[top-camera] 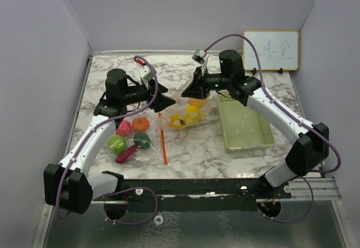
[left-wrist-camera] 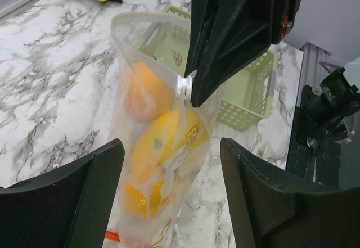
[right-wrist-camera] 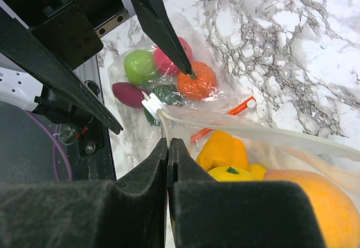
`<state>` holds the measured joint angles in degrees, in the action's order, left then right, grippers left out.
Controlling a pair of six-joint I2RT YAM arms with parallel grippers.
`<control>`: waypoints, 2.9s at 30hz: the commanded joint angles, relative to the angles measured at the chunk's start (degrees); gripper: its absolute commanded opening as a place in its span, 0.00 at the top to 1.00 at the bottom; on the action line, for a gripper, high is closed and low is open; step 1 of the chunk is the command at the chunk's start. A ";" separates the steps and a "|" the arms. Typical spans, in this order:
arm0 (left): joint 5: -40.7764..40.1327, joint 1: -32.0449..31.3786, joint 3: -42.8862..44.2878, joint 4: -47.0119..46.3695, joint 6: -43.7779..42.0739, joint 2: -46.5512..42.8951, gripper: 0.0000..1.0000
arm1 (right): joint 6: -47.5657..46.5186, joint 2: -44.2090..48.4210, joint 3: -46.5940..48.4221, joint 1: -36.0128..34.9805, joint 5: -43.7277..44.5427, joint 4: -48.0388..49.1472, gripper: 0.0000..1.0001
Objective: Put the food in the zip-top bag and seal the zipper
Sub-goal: Zip the zipper food storage bag at the center of the board.
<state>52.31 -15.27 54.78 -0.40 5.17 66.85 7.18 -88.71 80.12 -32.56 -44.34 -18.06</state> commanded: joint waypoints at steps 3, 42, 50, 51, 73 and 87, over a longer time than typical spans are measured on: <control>4.08 -0.18 0.05 -11.19 6.16 2.31 0.29 | -1.15 -0.67 1.89 -0.05 -2.73 0.01 0.98; 8.56 -4.85 2.49 -7.44 2.04 11.40 1.00 | -16.43 -0.38 9.42 0.43 2.88 -8.63 0.65; 10.68 -4.78 4.21 -6.90 1.49 11.46 1.00 | -20.97 -1.35 6.88 0.48 -13.88 -3.82 0.46; 10.78 -4.79 4.38 -6.77 1.53 11.34 1.00 | -20.84 -1.64 6.03 0.48 -15.95 -2.61 0.45; 10.17 -4.59 3.68 -4.88 1.72 9.43 1.00 | -16.80 -5.20 4.05 2.87 -15.67 3.83 0.97; 7.61 3.35 4.38 -5.98 4.53 8.66 1.00 | -16.14 1.85 -4.28 9.23 1.36 -0.39 0.98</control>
<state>60.95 -14.02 57.52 -5.52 9.74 77.78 -9.26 -91.31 78.72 -26.09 -52.45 -15.77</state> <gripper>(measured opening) 0.011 0.082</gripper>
